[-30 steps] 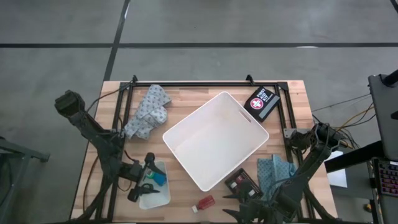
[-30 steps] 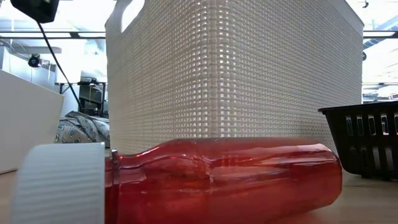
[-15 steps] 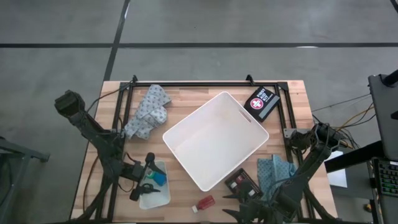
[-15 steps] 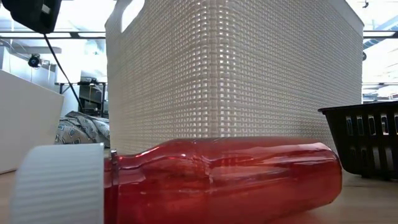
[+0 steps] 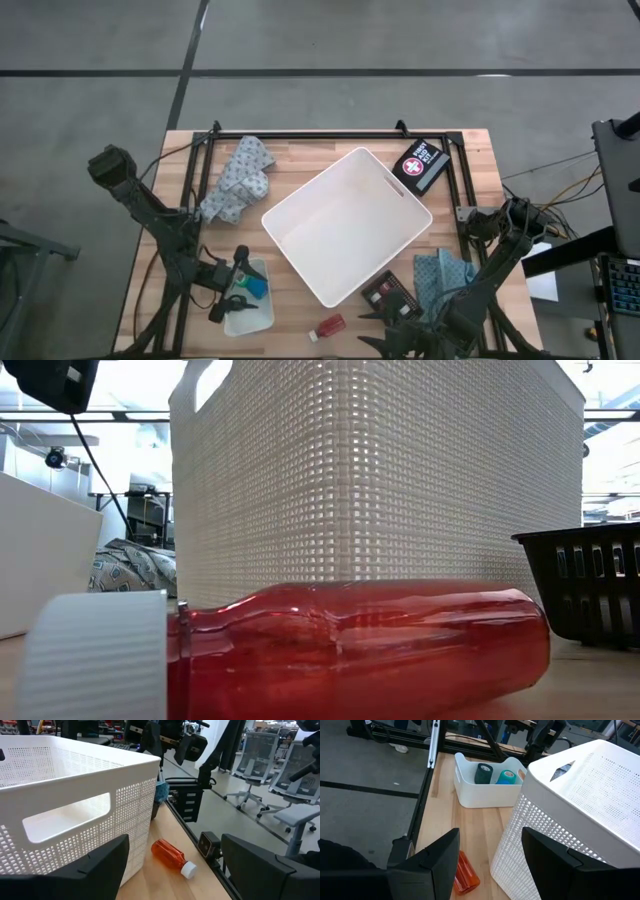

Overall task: Pick & place medical supplies in basket/bin
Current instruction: Put the orange bottle into the black basket

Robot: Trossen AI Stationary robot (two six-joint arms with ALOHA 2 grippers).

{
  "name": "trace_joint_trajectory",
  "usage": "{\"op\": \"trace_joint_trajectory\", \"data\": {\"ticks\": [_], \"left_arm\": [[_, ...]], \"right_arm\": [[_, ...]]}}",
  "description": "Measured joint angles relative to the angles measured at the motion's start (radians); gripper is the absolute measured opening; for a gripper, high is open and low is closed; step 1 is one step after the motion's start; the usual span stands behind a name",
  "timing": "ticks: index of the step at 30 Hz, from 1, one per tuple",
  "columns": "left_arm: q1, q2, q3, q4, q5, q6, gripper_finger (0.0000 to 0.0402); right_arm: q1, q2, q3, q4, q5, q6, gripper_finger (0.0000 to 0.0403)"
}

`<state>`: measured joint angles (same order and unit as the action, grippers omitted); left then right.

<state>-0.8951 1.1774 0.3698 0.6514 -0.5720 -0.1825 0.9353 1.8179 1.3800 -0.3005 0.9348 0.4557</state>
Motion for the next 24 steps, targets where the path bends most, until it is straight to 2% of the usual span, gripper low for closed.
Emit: {"op": "trace_joint_trajectory", "data": {"ticks": [14, 24], "left_arm": [[0.0, 0.0, 0.0, -0.016, 0.0, -0.034, 0.0322], [0.0, 0.0, 0.0, -0.155, 0.0, -0.034, 0.0322]], "right_arm": [[0.0, 0.0, 0.0, 0.0, 0.0, 0.0, 0.021], [0.0, 0.0, 0.0, 0.0, 0.0, 0.0, 0.021]]}}
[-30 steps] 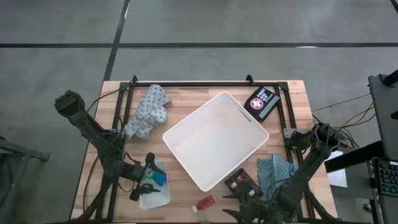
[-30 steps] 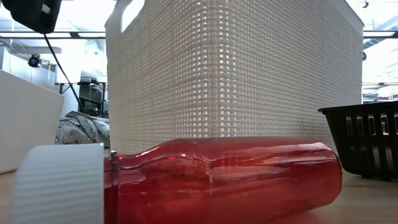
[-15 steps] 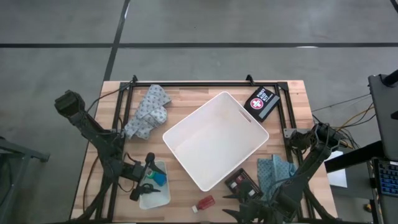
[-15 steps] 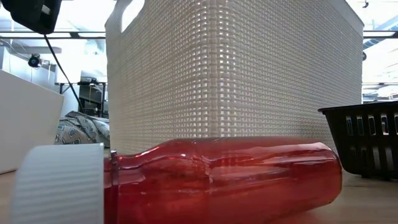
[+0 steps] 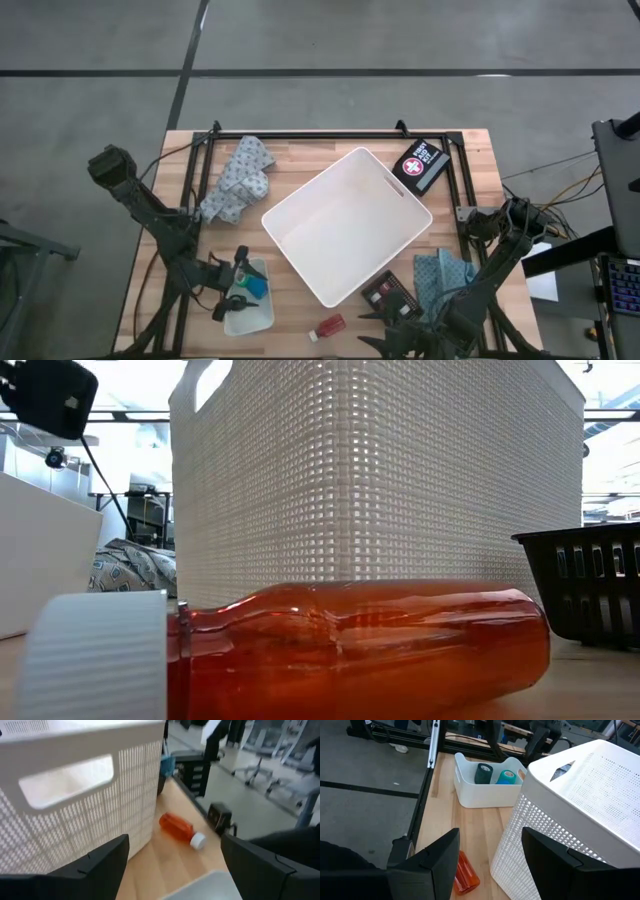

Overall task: Pick & place medical supplies in basket/bin
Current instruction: Put the orange bottle into the black basket

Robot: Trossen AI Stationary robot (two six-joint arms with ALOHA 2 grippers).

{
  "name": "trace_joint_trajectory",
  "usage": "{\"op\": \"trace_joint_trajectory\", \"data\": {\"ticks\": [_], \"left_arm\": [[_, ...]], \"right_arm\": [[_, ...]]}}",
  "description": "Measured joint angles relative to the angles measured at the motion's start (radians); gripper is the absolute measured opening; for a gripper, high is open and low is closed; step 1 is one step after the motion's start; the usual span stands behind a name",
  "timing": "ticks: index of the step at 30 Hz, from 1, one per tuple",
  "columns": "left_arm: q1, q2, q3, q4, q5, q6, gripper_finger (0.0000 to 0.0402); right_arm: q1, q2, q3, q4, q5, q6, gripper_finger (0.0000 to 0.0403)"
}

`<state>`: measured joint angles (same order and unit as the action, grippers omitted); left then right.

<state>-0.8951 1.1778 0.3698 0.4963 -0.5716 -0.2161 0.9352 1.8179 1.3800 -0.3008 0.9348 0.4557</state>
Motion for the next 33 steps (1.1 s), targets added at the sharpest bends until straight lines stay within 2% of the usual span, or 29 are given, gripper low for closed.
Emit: {"op": "trace_joint_trajectory", "data": {"ticks": [15, 33], "left_arm": [[0.0, 0.0, 0.0, -0.359, 0.0, 0.003, 0.0322], [0.0, 0.0, 0.003, -0.37, -0.004, 0.006, 0.0322]], "right_arm": [[0.0, 0.0, 0.0, 0.0, 0.0, 0.0, 0.021], [0.0, 0.0, 0.0, 0.0, 0.0, 0.0, 0.021]]}}
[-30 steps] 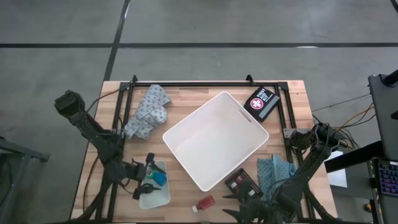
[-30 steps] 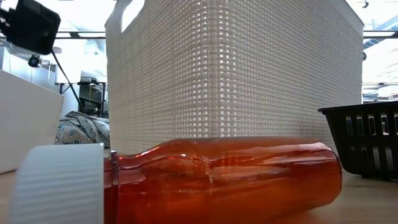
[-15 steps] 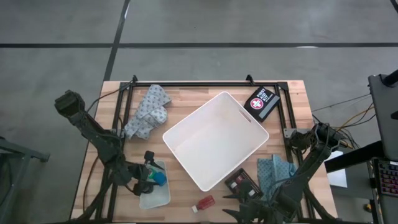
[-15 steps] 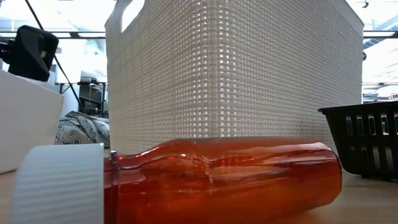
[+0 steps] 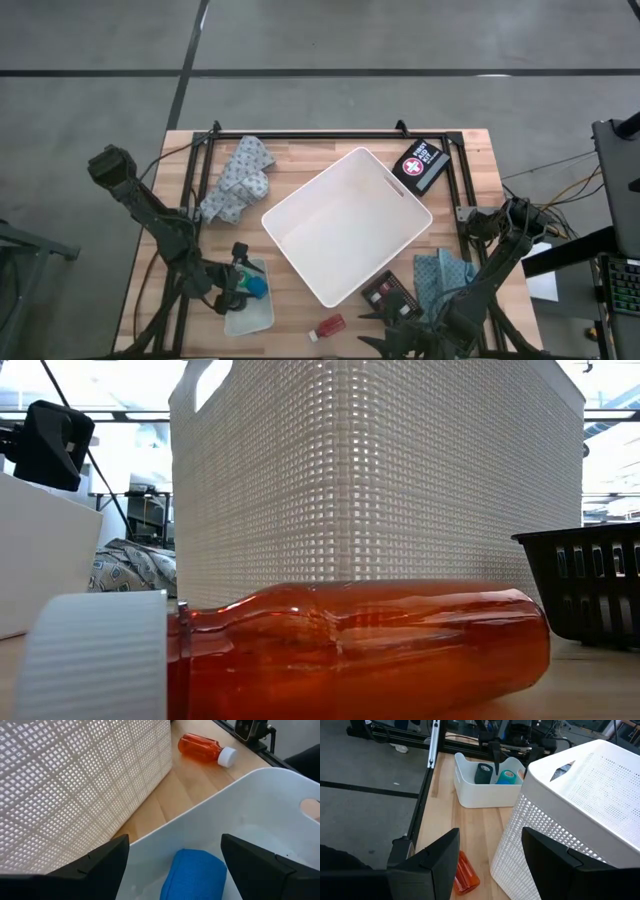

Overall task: Pick & place medical supplies in basket/bin
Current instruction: Put the orange bottle into the black basket

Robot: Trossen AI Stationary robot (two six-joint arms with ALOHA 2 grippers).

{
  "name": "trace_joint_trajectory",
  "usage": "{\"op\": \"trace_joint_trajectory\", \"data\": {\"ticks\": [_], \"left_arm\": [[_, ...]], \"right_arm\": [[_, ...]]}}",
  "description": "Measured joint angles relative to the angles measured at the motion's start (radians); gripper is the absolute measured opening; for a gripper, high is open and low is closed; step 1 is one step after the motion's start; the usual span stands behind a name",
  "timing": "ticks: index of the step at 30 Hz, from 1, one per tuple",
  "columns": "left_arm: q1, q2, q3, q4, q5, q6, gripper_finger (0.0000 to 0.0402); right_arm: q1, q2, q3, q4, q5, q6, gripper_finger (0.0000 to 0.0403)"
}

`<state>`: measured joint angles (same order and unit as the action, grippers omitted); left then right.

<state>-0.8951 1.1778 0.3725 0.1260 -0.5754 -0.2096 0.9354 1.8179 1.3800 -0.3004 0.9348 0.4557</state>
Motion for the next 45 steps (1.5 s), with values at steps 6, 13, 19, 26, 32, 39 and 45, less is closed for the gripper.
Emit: {"op": "trace_joint_trajectory", "data": {"ticks": [6, 13, 19, 26, 32, 39, 45], "left_arm": [[0.0, 0.0, 0.0, 0.0, 0.0, 0.0, 0.0322], [0.0, 0.0, 0.0, 0.001, 0.0, 0.0, 0.0322], [0.0, 0.0, 0.0, 0.001, 0.0, 0.0, 0.0322], [0.0, 0.0, 0.0, 0.0, 0.0, 0.0, 0.0322], [0.0, 0.0, -0.001, -0.003, 0.0, -0.001, 0.0322], [0.0, 0.0, -0.001, -0.007, 0.0, -0.001, 0.0322], [0.0, 0.0, -0.001, -0.013, 0.0, -0.001, 0.0322]], "right_arm": [[-0.001, 0.0, 0.0, 0.002, 0.001, 0.0, 0.021], [-0.008, 0.0, 0.0, 0.003, -0.01, 0.095, 0.021], [-0.006, 0.0, -0.011, 0.003, -0.055, 0.131, 0.021], [-0.013, 0.054, -0.084, 0.09, -0.048, 0.252, 0.021], [-0.009, 0.195, -0.07, 0.162, -0.007, 0.247, 0.021], [-0.009, 0.302, -0.023, 0.188, 0.057, 0.241, 0.0234], [-0.014, 0.321, -0.01, 0.188, 0.056, 0.246, 0.0304]]}}
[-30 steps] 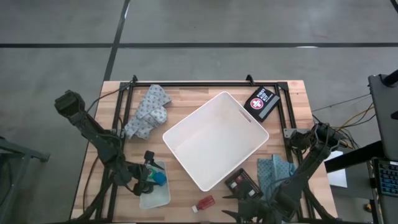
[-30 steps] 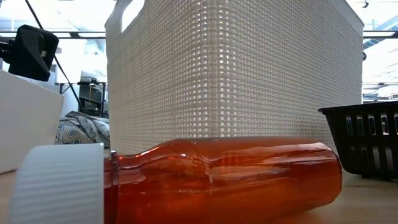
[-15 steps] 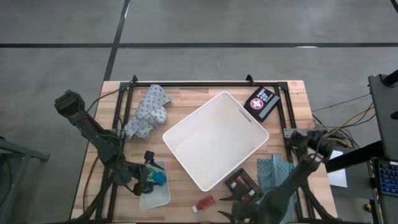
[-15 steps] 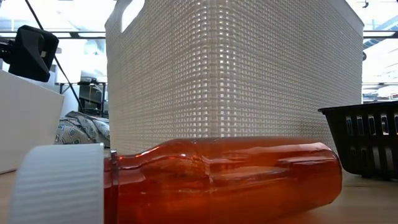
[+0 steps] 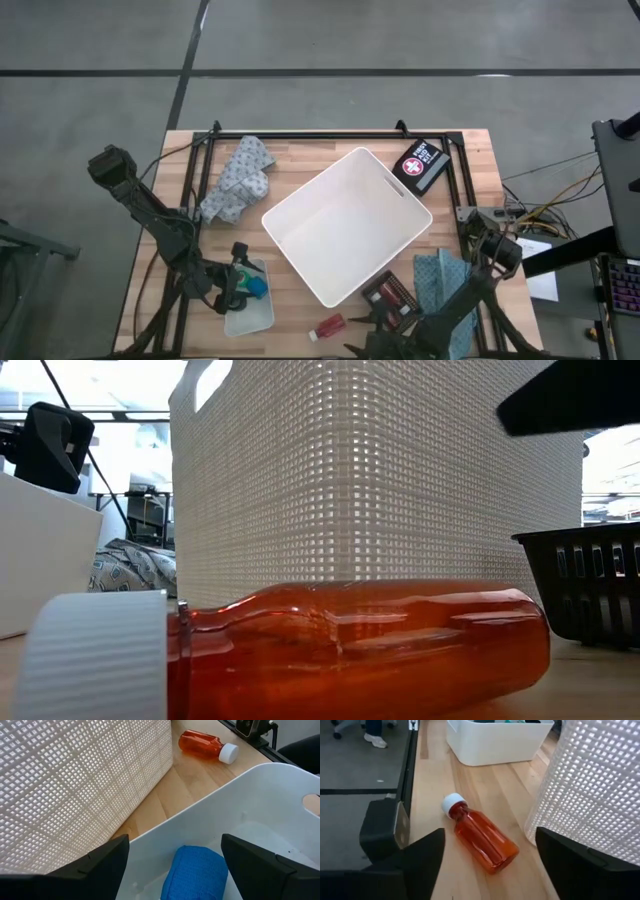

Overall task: Pick & place medical supplies in basket/bin
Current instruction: Put the orange bottle into the black basket

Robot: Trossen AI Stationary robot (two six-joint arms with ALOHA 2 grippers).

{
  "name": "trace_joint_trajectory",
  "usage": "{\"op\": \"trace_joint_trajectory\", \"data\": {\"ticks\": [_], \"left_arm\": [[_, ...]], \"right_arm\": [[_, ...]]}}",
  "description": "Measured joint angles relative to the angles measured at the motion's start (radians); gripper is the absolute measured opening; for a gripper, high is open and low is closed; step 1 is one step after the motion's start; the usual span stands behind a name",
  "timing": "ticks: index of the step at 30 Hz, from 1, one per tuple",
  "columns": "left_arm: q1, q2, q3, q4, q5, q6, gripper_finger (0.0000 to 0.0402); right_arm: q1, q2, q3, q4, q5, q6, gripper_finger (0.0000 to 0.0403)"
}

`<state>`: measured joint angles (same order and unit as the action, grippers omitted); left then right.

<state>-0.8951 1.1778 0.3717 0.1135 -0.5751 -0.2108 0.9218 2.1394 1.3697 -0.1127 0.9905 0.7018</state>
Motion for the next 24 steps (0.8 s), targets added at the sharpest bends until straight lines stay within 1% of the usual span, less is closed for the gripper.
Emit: {"op": "trace_joint_trajectory", "data": {"ticks": [4, 8, 24], "left_arm": [[0.0, 0.0, 0.0, -0.003, 0.0, 0.0, 0.0322], [0.0, 0.0, 0.0, -0.004, 0.0, 0.0, 0.0322], [0.0, 0.0, 0.0, -0.006, 0.0, 0.0, 0.0322]], "right_arm": [[-0.012, 0.021, 0.0, 0.055, 0.0, 0.041, 0.034], [-0.027, 0.036, 0.0, 0.067, -0.003, 0.061, 0.0359], [-0.069, 0.108, -0.001, 0.085, -0.094, 0.054, 0.0354]]}}
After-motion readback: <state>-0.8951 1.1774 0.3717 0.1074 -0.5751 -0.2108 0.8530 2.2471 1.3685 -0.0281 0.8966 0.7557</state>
